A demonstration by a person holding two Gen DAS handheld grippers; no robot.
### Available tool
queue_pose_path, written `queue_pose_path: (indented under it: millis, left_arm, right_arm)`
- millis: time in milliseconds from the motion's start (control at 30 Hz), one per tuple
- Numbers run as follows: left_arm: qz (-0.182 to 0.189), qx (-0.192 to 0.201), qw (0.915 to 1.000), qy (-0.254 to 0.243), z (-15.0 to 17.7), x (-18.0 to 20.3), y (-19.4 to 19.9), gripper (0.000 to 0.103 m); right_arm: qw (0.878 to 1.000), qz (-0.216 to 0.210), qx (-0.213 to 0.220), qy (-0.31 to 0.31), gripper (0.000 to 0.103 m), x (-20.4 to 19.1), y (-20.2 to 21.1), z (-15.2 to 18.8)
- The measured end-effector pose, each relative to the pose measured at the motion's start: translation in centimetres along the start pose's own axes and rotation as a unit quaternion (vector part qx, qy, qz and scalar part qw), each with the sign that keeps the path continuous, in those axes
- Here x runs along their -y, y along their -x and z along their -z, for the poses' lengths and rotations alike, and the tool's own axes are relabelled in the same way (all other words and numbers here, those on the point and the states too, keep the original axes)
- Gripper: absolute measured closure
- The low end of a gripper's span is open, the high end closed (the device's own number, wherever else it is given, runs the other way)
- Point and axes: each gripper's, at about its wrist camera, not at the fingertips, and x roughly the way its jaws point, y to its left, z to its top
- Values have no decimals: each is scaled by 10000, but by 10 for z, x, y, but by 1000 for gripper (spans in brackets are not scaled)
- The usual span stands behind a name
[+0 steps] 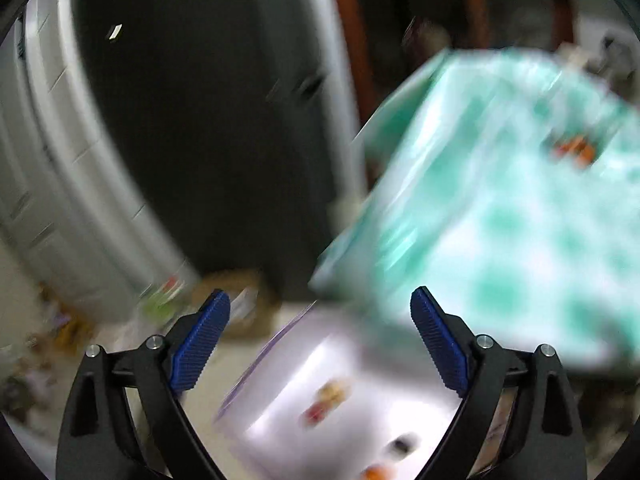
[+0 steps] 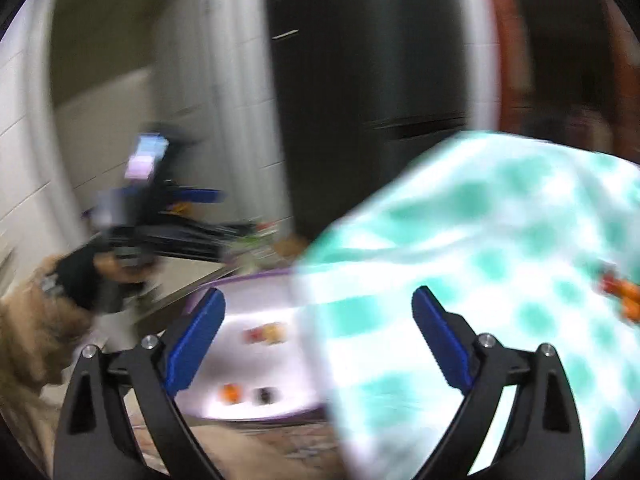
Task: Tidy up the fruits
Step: 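Open both tools to release the fruits and return to the table, then grasp another red cherry tomato with the left tool while the right tool grasps an orange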
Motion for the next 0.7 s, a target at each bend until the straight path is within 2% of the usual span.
queue_pose_path:
  millis: [67,133,200,233,267,300,367,467,500,533,600,700]
  left_arm:
    - [692,452,9965,89,-32,33,4,14]
    - [1293,595,9897,127,-58,75,-8,14]
    - [1902,531,9803,73,-83,133,-39,14]
    - [2061,444,9775,63,-85,155,-54,14]
    - [2316,230,9725,72,-95,186,-80,14]
    - [2483,76,9686,93,-100,211,-97,14]
    - [2695,-141,9626,243,-120,262,-136,14]
    - [2806,-385,9577,508,-139,316,-192,14]
    - [2808,-388,9571,601,-135,324,-204,14]
    - [2791,-384,9569,709,-138,338,-216,14]
    - [2917,-420,9509,948,-141,351,-234,14]
    - [3030,-352,9458,1112,-145,353,-245,14]
  right_arm:
    - [9972,552,103,-485,6,51,21,4]
    - [9865,1123,82,-1185,6,107,34,22]
    - [9696,1573,52,-1873,6,165,43,36]
    - [9584,1761,-2,-2249,6,194,47,46]
    - [9518,1859,-42,-2439,6,211,46,55]
    - [9396,2064,-98,-2729,6,238,48,64]
    - [9171,2458,-236,-3128,6,284,51,79]
    - [8976,2836,-474,-3340,6,327,38,103]
    - [8921,2946,-596,-3372,6,343,28,108]
    - [8894,3001,-673,-3383,6,357,20,114]
    - [8858,3099,-803,-3360,6,375,6,117]
    - [8909,3113,-967,-3162,6,392,-14,107]
